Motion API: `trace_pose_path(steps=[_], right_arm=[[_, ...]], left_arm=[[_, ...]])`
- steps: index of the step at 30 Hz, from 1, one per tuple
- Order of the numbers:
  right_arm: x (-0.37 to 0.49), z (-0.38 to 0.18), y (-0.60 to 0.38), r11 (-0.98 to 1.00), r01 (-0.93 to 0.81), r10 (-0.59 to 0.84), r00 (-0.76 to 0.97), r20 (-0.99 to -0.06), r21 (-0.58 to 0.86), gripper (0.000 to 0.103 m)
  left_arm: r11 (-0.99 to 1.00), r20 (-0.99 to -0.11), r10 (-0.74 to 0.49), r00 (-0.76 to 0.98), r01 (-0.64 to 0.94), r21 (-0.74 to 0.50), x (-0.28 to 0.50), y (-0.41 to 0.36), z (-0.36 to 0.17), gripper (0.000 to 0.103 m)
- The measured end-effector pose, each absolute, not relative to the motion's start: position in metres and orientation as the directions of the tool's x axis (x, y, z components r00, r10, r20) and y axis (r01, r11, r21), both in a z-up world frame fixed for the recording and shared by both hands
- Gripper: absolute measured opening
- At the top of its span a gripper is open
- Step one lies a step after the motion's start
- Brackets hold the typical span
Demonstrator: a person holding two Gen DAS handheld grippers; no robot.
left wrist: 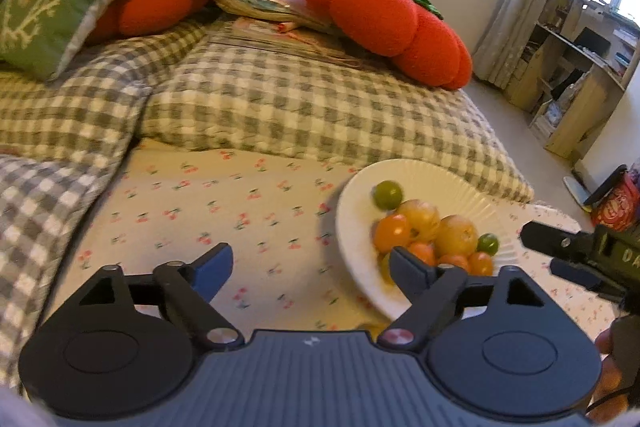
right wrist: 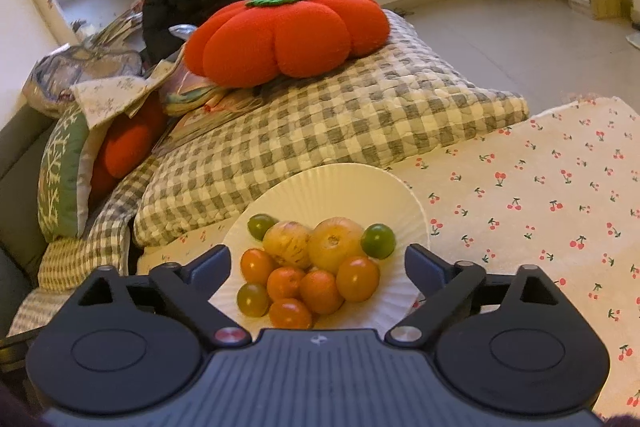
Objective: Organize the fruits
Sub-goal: 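Withdraw both open tools from the plate toward the brown fruits on the sheet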
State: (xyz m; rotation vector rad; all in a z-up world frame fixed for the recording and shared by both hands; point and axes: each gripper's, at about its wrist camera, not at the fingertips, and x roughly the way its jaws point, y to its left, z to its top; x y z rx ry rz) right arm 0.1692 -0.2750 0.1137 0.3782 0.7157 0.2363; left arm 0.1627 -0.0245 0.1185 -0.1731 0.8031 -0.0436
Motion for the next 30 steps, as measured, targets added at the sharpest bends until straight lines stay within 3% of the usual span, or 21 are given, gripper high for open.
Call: trace_pose_path(steps=[8, 30], right_arm=[[0.152, 0.121, -0.254, 0.921, -0.159, 0.354, 0.721, -0.596, 0.355, 0.101], [0.089, 0.127, -0.214, 0.934, -0.305, 0.355, 0.713, -0.605, 0.189, 0.102]], left_arm=[[0.985, -0.719, -0.066, 0.692, -0.070, -0.157, 0.137, -0.001, 0.119, 0.091], [0.994, -0.686, 0.024, 0.727, -0.089, -0.060, 0.068, 0.016, 0.127, 0.096]])
